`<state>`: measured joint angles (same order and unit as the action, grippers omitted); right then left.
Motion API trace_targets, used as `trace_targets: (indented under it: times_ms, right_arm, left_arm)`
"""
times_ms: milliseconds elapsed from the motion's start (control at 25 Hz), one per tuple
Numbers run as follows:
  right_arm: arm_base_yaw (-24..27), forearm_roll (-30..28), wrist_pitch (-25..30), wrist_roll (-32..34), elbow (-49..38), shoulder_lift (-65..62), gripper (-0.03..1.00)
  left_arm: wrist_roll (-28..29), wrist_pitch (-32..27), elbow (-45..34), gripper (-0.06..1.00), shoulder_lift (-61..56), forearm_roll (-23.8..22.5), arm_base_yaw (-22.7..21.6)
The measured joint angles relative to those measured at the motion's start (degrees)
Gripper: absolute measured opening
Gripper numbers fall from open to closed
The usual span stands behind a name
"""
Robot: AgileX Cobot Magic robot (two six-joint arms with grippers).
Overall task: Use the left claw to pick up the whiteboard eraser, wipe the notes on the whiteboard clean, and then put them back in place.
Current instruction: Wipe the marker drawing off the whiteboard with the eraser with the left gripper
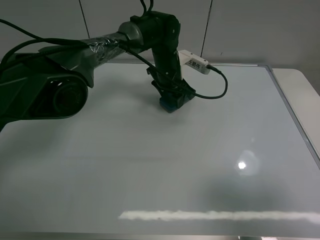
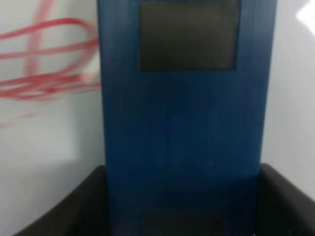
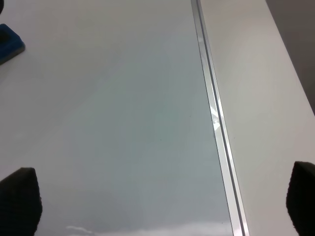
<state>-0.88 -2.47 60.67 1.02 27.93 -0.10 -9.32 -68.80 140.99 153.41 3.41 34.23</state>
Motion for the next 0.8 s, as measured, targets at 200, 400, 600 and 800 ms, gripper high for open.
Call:
trace_targets:
  times_ms: [200,400,600,800]
  right_arm:
    - [0.00,0.00,0.00,0.00,0.00,0.00,0.99]
    - [0.00,0.00,0.00,0.00,0.00,0.00,0.99]
    - [0.00,0.00,0.00,0.00,0.00,0.00,0.99]
    - [0.00,0.00,0.00,0.00,0.00,0.00,0.99]
  left_arm:
    - [0.12,0.30,0.00,0.55,0.11,-1.72,-5.61]
    - [0.18,0.30,0.00,0.55,0.11,-2.70,-12.32]
    - [0.57,0.30,0.00,0.55,0.11,-3.41,-14.77]
    - [0.81,0.25,0.10,0.55,0.11,-6.49,-11.80]
